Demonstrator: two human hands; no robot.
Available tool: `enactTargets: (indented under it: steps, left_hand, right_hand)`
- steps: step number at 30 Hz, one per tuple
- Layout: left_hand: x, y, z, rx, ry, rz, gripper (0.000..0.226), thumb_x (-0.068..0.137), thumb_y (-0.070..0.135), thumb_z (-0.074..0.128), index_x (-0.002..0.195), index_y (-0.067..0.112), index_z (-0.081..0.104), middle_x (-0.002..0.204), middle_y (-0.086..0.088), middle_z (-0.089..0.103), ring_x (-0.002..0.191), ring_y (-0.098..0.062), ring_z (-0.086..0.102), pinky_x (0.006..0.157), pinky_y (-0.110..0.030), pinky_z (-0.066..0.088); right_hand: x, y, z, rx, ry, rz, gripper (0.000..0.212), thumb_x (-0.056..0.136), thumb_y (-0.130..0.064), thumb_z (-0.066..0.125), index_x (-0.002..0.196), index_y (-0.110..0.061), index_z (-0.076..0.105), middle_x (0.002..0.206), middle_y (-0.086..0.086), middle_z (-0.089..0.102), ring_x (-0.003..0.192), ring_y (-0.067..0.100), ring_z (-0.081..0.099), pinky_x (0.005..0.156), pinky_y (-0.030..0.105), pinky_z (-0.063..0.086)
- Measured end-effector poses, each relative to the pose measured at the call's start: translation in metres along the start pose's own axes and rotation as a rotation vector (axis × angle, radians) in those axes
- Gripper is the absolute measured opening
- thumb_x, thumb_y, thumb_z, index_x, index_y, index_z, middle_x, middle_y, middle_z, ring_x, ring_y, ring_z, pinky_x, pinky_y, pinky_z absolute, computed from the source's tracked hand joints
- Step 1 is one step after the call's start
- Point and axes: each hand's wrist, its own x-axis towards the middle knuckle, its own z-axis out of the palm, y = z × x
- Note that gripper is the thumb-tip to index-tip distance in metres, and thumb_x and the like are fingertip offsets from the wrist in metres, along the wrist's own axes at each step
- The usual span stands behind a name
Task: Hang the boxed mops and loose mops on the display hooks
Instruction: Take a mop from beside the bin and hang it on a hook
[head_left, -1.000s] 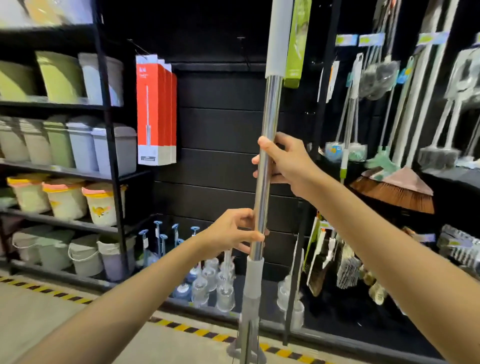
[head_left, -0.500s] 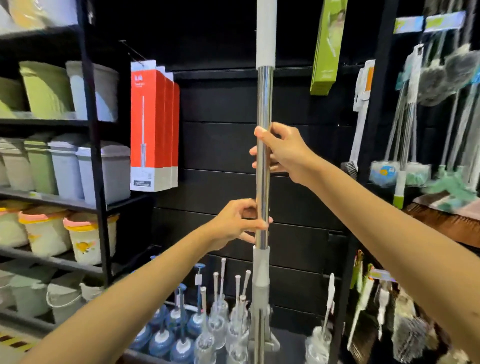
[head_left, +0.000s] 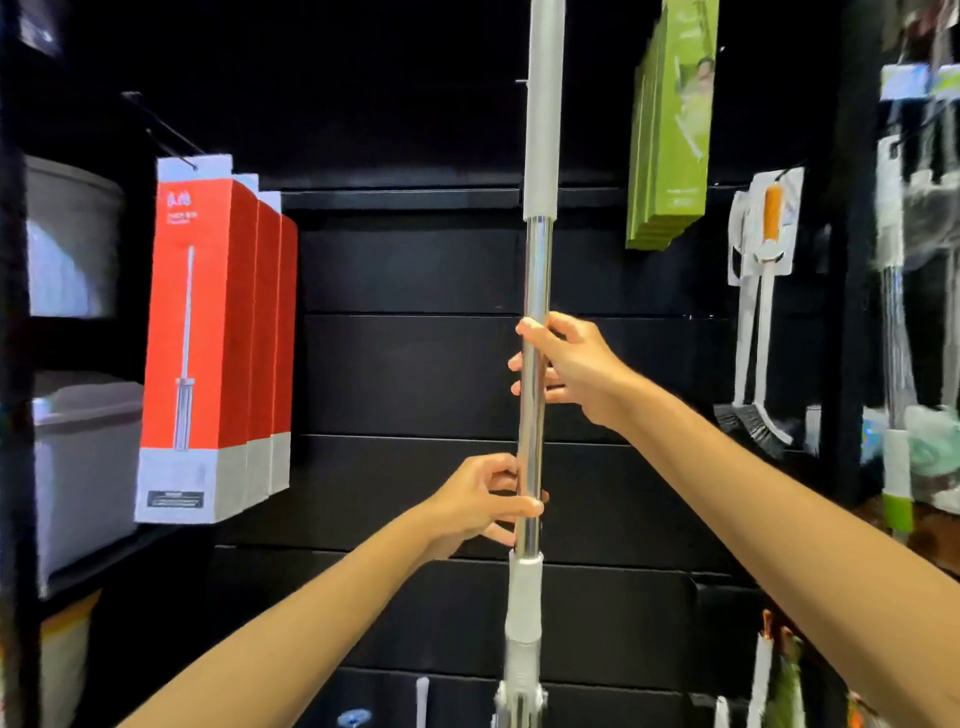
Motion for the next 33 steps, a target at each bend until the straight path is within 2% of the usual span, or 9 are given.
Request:
enactTargets:
  steps: [5, 8, 11, 15, 21, 23, 28, 33]
  left_hand:
    - [0.062, -0.030, -0.031, 0.024, 0.007, 0.002, 0.026, 0.083, 0.007, 0.069, 0.102, 0.022, 0.056, 0.102, -0.004, 0.066, 0.089, -0.018, 0.070, 0.074, -0.032, 0.060]
    - [0.096, -0.049, -0.043, 0.033, 0.020, 0.001, 0.027, 0.083, 0.008, 0.069, 0.104, 0.020, 0.056, 0.102, -0.004, 0.066, 0.093, -0.019, 0.069, 0.078, -0.036, 0.060]
    - [0.124, -0.065, -0.050, 0.032, 0.022, -0.012, 0.032, 0.083, 0.008, 0.070, 0.110, 0.018, 0.056, 0.104, -0.004, 0.066, 0.095, -0.019, 0.069, 0.077, -0.036, 0.060]
    - [0.157, -0.077, -0.056, 0.007, 0.038, -0.004, 0.029, 0.083, 0.008, 0.070, 0.104, 0.022, 0.056, 0.102, -0.003, 0.066, 0.092, -0.017, 0.069, 0.075, -0.033, 0.060]
    - [0.191, -0.086, -0.063, -0.010, 0.015, -0.002, 0.030, 0.083, 0.006, 0.069, 0.105, 0.023, 0.056, 0.103, -0.004, 0.067, 0.092, -0.017, 0.070, 0.073, -0.032, 0.060]
    - [0.198, -0.087, -0.063, -0.010, 0.004, 0.000, 0.030, 0.083, 0.006, 0.069, 0.104, 0.024, 0.057, 0.103, -0.004, 0.067, 0.092, -0.017, 0.070, 0.072, -0.031, 0.059]
    - [0.219, -0.088, -0.068, -0.011, -0.002, 0.017, 0.030, 0.084, 0.006, 0.069, 0.103, 0.026, 0.057, 0.104, -0.004, 0.067, 0.092, -0.018, 0.070, 0.074, -0.033, 0.060]
    - [0.229, -0.089, -0.073, 0.003, -0.003, 0.031, 0.032, 0.083, 0.007, 0.070, 0.107, 0.023, 0.057, 0.105, -0.005, 0.066, 0.094, -0.020, 0.070, 0.078, -0.038, 0.060]
  right_hand:
    - [0.067, 0.037, 0.007, -0.004, 0.004, 0.021, 0.027, 0.097, -0.036, 0.049, 0.116, -0.016, 0.050, 0.090, 0.008, 0.066, 0.074, 0.023, 0.069, 0.075, 0.037, 0.056]
    - [0.100, 0.061, 0.005, 0.005, -0.016, 0.032, 0.024, 0.098, -0.035, 0.048, 0.113, -0.016, 0.050, 0.090, 0.009, 0.066, 0.074, 0.024, 0.069, 0.079, 0.039, 0.056]
    - [0.126, 0.080, 0.003, 0.028, -0.033, 0.047, 0.022, 0.098, -0.033, 0.049, 0.111, -0.016, 0.051, 0.089, 0.009, 0.066, 0.075, 0.024, 0.068, 0.078, 0.038, 0.056]
    - [0.156, 0.097, 0.000, 0.017, -0.028, 0.044, 0.025, 0.097, -0.033, 0.050, 0.114, -0.015, 0.051, 0.088, 0.008, 0.066, 0.074, 0.022, 0.068, 0.073, 0.035, 0.056]
    - [0.187, 0.112, -0.004, -0.010, -0.015, 0.041, 0.028, 0.097, -0.033, 0.050, 0.118, -0.014, 0.050, 0.089, 0.008, 0.066, 0.075, 0.022, 0.068, 0.073, 0.035, 0.056]
    - [0.193, 0.114, -0.007, -0.013, -0.006, 0.046, 0.028, 0.097, -0.032, 0.050, 0.118, -0.013, 0.051, 0.089, 0.008, 0.065, 0.075, 0.021, 0.068, 0.068, 0.031, 0.057]
    - [0.213, 0.117, -0.010, -0.027, 0.021, 0.047, 0.032, 0.097, -0.033, 0.051, 0.122, -0.012, 0.051, 0.088, 0.008, 0.066, 0.073, 0.019, 0.068, 0.056, 0.025, 0.054]
    - [0.224, 0.120, -0.011, -0.009, 0.020, 0.012, 0.027, 0.097, -0.033, 0.051, 0.115, -0.013, 0.052, 0.085, 0.007, 0.067, 0.069, 0.019, 0.068, 0.056, 0.024, 0.054]
